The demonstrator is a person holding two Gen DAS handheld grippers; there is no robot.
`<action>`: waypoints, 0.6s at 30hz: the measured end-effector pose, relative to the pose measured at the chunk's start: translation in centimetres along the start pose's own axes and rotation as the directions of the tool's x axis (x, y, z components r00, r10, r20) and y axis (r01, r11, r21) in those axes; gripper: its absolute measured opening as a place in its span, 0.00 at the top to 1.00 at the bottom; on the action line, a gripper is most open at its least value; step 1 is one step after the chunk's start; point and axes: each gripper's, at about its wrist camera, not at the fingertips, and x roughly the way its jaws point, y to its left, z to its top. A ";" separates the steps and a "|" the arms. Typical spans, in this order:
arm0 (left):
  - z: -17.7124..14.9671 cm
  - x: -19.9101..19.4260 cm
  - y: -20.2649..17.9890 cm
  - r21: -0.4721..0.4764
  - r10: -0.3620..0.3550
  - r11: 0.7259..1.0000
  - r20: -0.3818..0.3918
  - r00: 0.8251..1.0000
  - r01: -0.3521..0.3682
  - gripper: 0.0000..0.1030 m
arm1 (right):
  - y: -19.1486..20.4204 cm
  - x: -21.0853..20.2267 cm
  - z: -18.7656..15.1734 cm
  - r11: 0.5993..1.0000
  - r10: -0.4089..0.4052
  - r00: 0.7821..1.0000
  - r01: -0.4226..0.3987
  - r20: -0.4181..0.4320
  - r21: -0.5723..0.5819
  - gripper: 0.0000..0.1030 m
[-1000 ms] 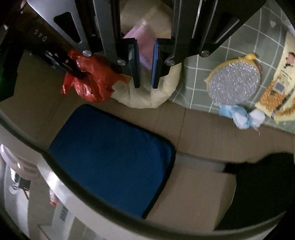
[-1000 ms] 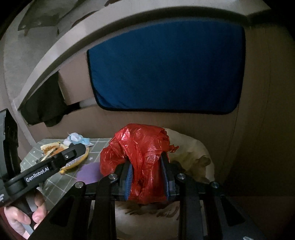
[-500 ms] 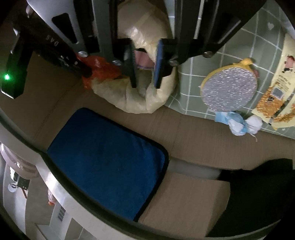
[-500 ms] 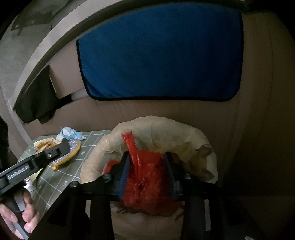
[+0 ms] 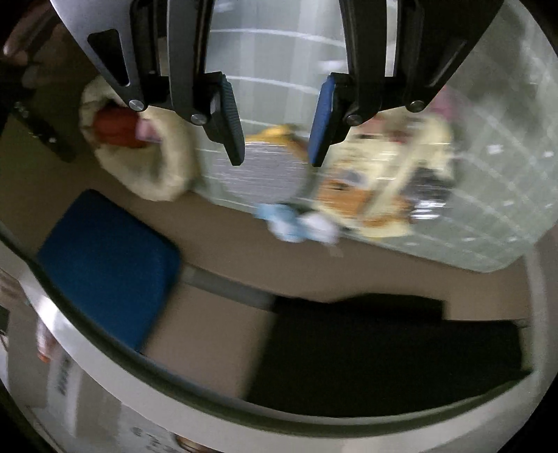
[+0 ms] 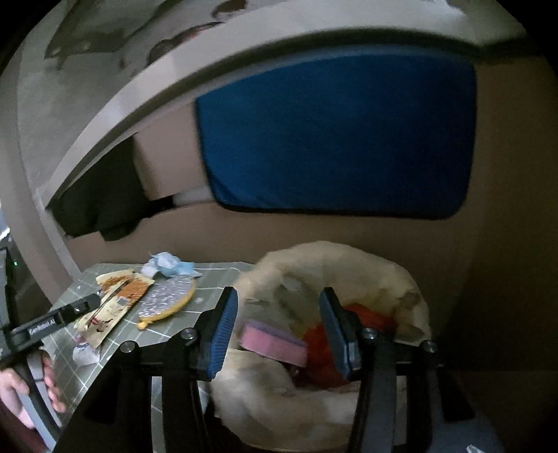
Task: Collect trash
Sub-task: 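Grasp the glittery round scrubber with the right tool while the left tool reaches the snack wrapper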
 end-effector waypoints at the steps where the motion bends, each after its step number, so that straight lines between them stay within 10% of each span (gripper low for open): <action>1: 0.1 -0.4 1.1 -0.012 0.021 1.000 0.003 1.000 -0.021 0.62 | 0.7 -0.1 0.0 1.000 0.003 1.000 -0.003 0.003 -0.012 0.55; 6: 0.4 -2.5 6.8 -0.079 0.139 0.987 0.028 0.990 -0.136 0.62 | 5.1 1.1 0.0 0.996 0.064 0.998 -0.065 -0.021 -0.055 0.55; 18: -0.2 -2.5 10.7 -0.079 0.125 0.989 0.030 0.992 -0.123 0.59 | 12.0 6.1 -2.3 0.981 0.155 0.979 -0.169 -0.134 -0.100 0.55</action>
